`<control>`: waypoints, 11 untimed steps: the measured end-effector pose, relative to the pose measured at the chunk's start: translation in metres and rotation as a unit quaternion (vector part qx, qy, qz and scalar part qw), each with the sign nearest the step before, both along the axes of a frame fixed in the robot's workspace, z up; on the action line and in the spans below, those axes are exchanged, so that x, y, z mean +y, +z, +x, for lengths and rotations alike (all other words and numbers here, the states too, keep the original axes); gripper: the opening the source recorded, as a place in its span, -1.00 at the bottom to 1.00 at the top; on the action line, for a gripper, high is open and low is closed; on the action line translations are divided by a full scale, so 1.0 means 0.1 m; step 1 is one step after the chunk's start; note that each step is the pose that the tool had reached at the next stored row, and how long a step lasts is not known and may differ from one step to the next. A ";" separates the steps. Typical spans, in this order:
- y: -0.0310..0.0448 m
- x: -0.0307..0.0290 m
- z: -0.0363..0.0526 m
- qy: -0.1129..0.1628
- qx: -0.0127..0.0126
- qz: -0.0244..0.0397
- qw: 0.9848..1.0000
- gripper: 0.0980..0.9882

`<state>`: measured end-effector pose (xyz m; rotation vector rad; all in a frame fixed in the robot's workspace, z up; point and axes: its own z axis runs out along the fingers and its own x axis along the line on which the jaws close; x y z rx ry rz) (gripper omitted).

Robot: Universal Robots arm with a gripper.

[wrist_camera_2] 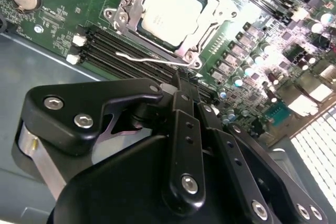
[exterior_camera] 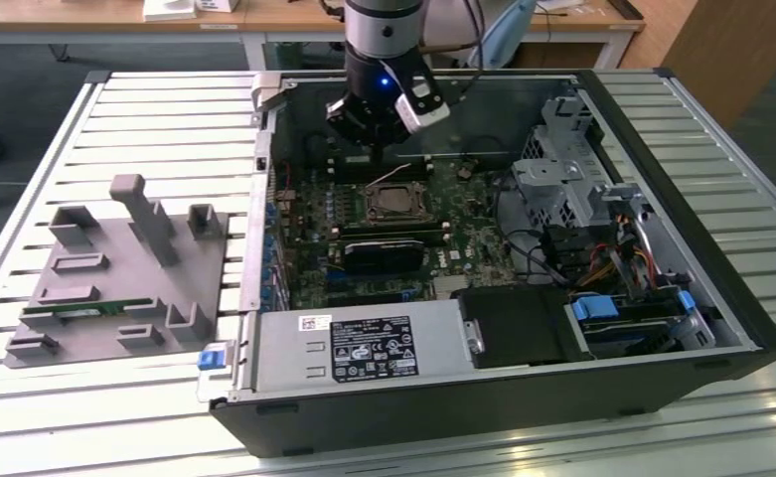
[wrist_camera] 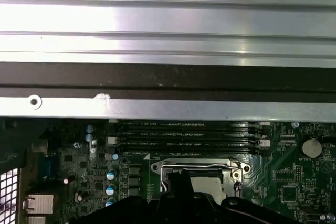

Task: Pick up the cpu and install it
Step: 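Install the first cpu locking lever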

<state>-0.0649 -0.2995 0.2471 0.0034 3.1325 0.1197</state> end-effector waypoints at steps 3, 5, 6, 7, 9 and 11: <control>-0.019 0.000 0.007 0.000 0.000 0.000 1.000 -0.98; -0.027 0.000 0.009 0.000 0.000 -0.001 1.000 -0.98; -0.031 0.000 0.010 0.000 0.000 -0.001 1.000 -0.98; -0.034 0.000 0.010 0.000 0.000 -0.001 1.000 -0.98; -0.041 0.000 0.012 0.000 0.000 -0.001 1.000 -0.98; -0.045 0.000 0.012 0.000 0.000 -0.001 1.000 -0.98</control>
